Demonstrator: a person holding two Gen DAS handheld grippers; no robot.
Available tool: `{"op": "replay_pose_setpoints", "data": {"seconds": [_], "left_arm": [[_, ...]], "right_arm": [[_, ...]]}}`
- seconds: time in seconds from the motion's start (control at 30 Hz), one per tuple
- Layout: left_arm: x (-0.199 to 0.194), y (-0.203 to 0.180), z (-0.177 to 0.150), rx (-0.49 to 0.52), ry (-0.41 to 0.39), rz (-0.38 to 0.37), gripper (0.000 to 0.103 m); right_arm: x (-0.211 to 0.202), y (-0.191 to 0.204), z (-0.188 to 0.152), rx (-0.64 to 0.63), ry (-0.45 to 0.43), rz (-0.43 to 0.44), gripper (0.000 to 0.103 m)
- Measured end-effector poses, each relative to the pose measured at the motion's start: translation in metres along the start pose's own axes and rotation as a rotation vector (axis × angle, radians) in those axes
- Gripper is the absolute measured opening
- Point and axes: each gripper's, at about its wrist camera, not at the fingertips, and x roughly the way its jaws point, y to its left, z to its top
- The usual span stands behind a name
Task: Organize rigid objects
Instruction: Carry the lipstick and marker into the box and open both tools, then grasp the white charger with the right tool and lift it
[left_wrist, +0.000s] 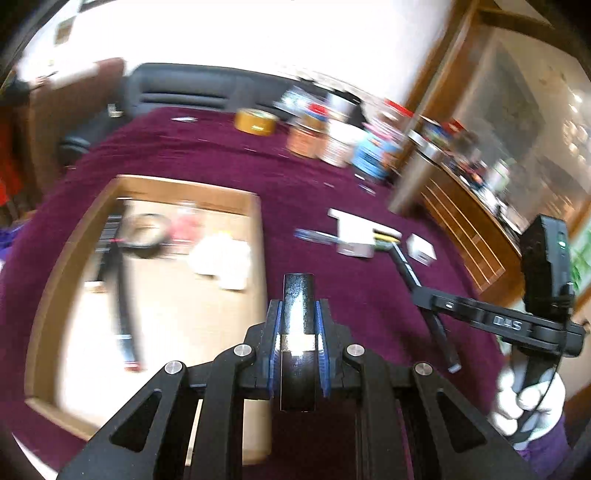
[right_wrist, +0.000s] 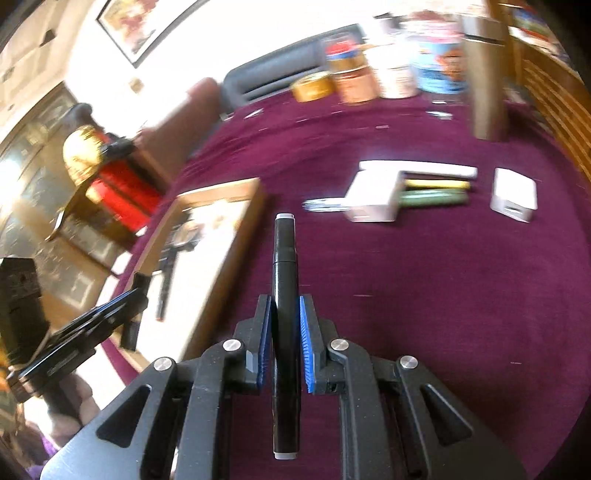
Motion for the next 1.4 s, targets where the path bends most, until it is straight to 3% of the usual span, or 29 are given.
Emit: {"op": "replay_pose_setpoints", "data": {"seconds": [0.2, 0.37, 0.6, 0.83, 1.03, 1.2, 1.3, 1.4], "left_arm": [[-0.021, 0.072, 0.002, -0.080, -0.034, 0.151, 0.014], [-0.007, 0.122, 0.001, -0.116, 0.014, 0.266, 0.014], [0.027, 0.153, -0.006, -0.132, 0.091, 0.288, 0.014], [0.028, 0.162, -0.008, -0.152, 0.089, 0.286, 0.016], [0.007, 0.162, -0.008, -0.173, 0.048, 0.231, 0.038], [-0.009, 0.156, -0.008, -0.188, 0.017, 0.207, 0.043], [-0.018, 0.148, -0.008, -0.193, -0.004, 0.203, 0.045], [-0.032, 0.132, -0.009, -0.193, -0.047, 0.187, 0.047]], "right_arm": [[0.057, 0.053, 0.006, -0.029, 0.100, 0.090, 0.013], [0.105, 0.075, 0.004, -0.003, 0.195, 0.124, 0.013], [0.156, 0.108, 0.004, -0.025, 0.264, 0.097, 0.013], [0.181, 0.125, 0.010, -0.066, 0.269, 0.052, 0.013], [0.181, 0.130, 0.007, -0.081, 0.254, 0.022, 0.014], [0.166, 0.136, 0.008, -0.116, 0.220, 0.027, 0.014], [0.128, 0.130, 0.011, -0.139, 0.138, 0.064, 0.015], [0.088, 0.108, 0.019, -0.136, 0.037, 0.047, 0.016]]}}
